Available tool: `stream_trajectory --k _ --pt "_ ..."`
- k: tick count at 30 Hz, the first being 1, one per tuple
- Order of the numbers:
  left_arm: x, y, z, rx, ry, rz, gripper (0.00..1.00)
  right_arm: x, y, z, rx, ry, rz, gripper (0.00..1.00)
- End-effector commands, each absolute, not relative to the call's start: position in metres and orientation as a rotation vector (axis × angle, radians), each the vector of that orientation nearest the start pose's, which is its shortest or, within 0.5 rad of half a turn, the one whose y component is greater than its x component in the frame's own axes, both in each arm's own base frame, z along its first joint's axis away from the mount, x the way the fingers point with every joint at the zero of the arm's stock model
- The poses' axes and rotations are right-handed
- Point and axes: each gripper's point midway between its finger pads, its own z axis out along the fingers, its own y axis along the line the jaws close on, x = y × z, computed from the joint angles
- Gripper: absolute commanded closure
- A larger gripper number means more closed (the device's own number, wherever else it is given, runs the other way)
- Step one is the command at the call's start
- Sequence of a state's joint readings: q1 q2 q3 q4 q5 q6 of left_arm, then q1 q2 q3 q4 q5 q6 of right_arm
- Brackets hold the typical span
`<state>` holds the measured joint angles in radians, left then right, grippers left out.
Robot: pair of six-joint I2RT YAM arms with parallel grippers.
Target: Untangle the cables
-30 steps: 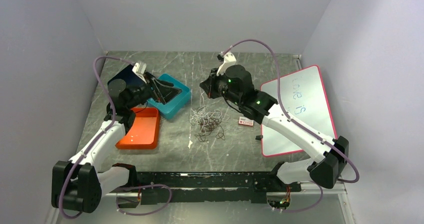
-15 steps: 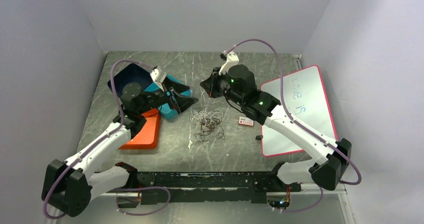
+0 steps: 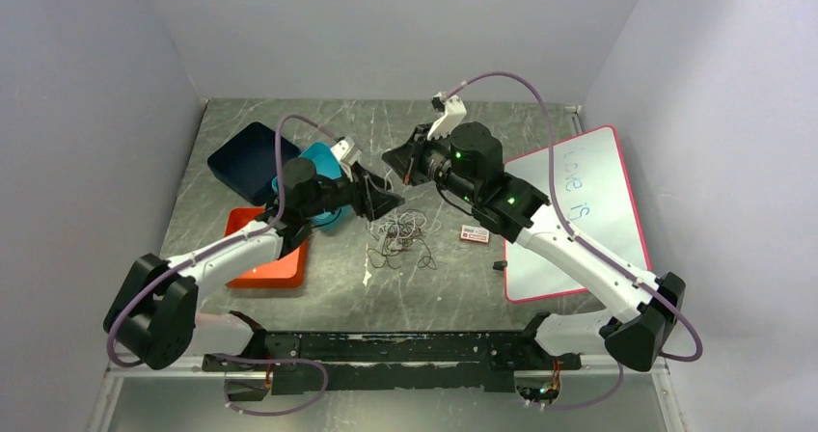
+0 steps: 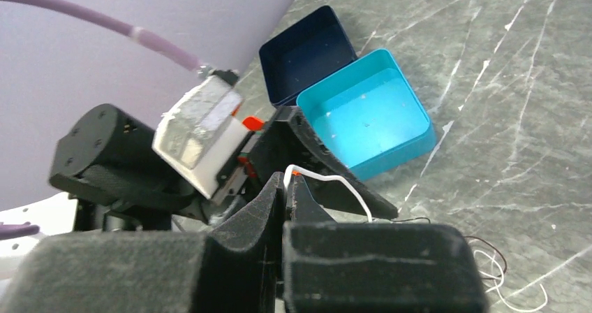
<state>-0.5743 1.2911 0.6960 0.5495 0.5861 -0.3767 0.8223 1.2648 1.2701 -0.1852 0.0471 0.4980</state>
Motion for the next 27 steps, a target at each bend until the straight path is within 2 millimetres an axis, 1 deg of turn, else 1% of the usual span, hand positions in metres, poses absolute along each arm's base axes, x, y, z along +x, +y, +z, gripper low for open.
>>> stream_trajectory --k 1,5,7,10,13,15,18,20,22,27 --pt "0.282 -0.318 0.254 0.642 1.531 -1.208 0.34 0.277 0.321 0.384 -0.244 1.726 0.994 1.0" --pt "0.285 -0.325 0.239 0.635 1.56 -1.238 0.38 0.275 0.321 0.388 -0.245 1.714 1.013 1.0" --pt "0.287 -0.326 0.229 0.633 1.583 -1.238 0.38 0.273 0.321 0.391 -0.247 1.703 1.021 1.0" --pt "0.288 -0.325 0.213 0.632 1.626 -1.225 0.4 0.271 0.317 0.396 -0.242 1.679 1.023 1.0" --pt "0.287 -0.324 0.201 0.636 1.658 -1.222 0.44 0.27 0.311 0.402 -0.229 1.645 1.012 1.0" --pt "0.284 -0.325 0.192 0.639 1.68 -1.235 0.48 0.272 0.305 0.407 -0.221 1.63 0.988 1.0" --pt "0.277 -0.326 0.178 0.634 1.709 -1.283 0.59 0.273 0.3 0.414 -0.226 1.619 0.956 1.0" --pt "0.27 -0.328 0.167 0.627 1.733 -1.313 0.63 0.273 0.297 0.42 -0.226 1.606 0.944 1.0" --pt "0.264 -0.328 0.156 0.611 1.758 -1.333 0.63 0.273 0.295 0.425 -0.227 1.594 0.936 1.0" --pt "0.255 -0.327 0.137 0.596 1.805 -1.34 0.64 0.273 0.286 0.438 -0.214 1.56 0.916 1.0"
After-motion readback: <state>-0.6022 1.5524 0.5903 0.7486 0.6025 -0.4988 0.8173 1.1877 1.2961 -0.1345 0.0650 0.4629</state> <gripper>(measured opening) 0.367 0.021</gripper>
